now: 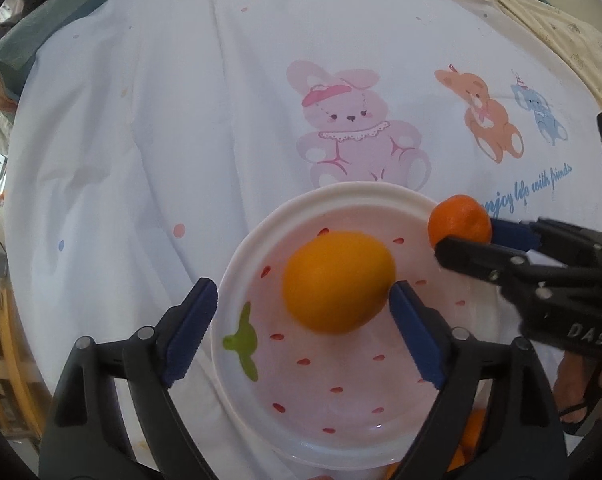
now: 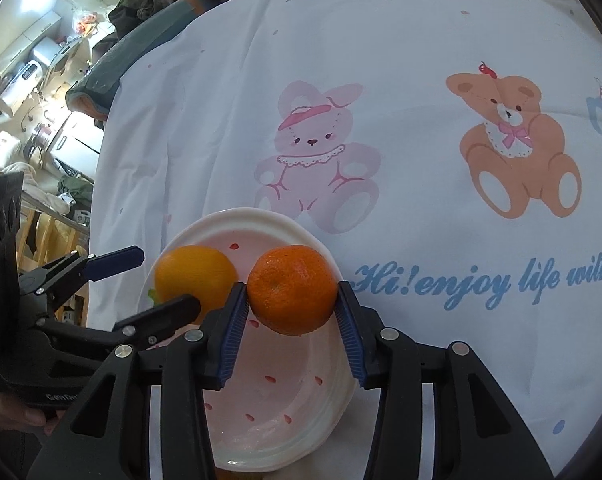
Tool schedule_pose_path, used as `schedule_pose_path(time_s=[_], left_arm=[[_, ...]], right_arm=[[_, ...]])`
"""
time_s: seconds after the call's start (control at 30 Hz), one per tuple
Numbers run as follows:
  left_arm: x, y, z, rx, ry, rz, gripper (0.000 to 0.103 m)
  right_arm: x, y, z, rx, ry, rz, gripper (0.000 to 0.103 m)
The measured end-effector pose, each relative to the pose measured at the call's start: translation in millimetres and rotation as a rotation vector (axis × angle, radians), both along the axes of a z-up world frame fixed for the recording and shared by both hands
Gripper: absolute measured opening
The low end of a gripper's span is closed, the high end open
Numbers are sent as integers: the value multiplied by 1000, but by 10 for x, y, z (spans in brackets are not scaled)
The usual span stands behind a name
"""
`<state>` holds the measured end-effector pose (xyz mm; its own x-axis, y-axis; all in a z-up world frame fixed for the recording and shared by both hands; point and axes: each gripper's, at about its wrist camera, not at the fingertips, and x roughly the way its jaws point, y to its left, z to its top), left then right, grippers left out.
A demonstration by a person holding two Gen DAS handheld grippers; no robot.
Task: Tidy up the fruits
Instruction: 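Lower both held fruits onto the pink plate and open both tools, then move both open tools back toward the remaining fruit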
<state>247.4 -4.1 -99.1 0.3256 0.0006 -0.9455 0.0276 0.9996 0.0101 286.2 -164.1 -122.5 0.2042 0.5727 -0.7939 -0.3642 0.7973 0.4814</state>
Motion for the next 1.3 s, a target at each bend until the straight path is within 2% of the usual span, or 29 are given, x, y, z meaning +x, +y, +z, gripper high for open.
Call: schedule_pose_path(time_s=[0.03,0.1,0.33,0.6,0.77,1.0,1.3], left_arm=[[-11,14,-2,1,3,7,86],[-38,42,2,-10,11,13,86],[-188,85,107,18,-9,3,86],[-361,175,387,-30,-35,45,86],[-547,142,618,-39,-53,42,86],[-936,155,862,-93,-55,71,86],[-1427,146,935,-113,-76,85,86]], right_arm=[[-8,-14,17,4,-7,-3,71],[-28,-77,95,26,-35,-27,79],[-36,-207,318,63,-63,-68,79],[-251,-294,677,36,-121,-94,80],[-501,-371,879,28,-141,-109,82],[-894,-466,1122,57,-152,-123,82],[-1391,-614,1153,52,-129,-145,83]])
